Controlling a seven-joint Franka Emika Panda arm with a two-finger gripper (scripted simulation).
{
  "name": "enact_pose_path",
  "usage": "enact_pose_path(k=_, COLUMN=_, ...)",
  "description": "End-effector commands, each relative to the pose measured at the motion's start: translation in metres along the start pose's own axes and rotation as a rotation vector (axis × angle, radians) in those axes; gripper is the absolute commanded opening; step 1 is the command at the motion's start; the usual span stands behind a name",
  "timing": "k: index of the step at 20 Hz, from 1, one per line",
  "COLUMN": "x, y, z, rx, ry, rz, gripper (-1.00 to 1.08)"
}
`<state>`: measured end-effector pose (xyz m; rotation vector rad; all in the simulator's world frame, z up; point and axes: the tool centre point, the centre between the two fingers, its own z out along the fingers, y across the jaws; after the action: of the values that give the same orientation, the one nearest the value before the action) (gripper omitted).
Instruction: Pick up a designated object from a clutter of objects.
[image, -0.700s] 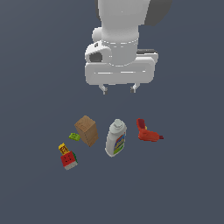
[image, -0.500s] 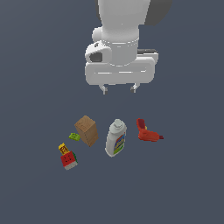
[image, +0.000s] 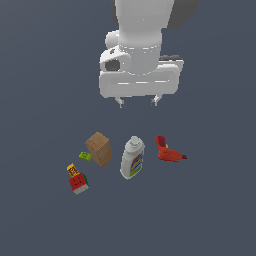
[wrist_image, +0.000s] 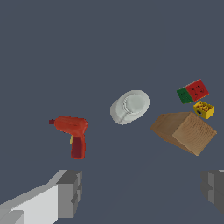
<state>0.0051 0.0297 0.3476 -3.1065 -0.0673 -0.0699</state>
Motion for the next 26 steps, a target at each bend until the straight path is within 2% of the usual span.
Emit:
enact_pose_path(k=1, x=0.001, y=-0.001, z=0.002, rx=-0.001, ry=-0.004, rz=-0.012, gripper=1.08)
enact_pose_path(k=7, x=0.008, y=-0.011, z=0.015, rx=-0.003, ry=-0.03, rz=-0.087, gripper=1.08)
enact_pose_path(k=12, x=0.017, y=-0.025, z=0.034, rx=-0.003, ry=-0.067, rz=-0.198, gripper=1.08)
enact_pose_path(k=19, x=0.031, y=-0.055, z=0.076, rx=0.011, ry=-0.143, rz=-0.424, gripper=1.08)
enact_pose_path(k=26, x=0.041, y=-0.089, z=0.126, rx=0.045, ry=-0.223, rz=-0.669, gripper=1.08)
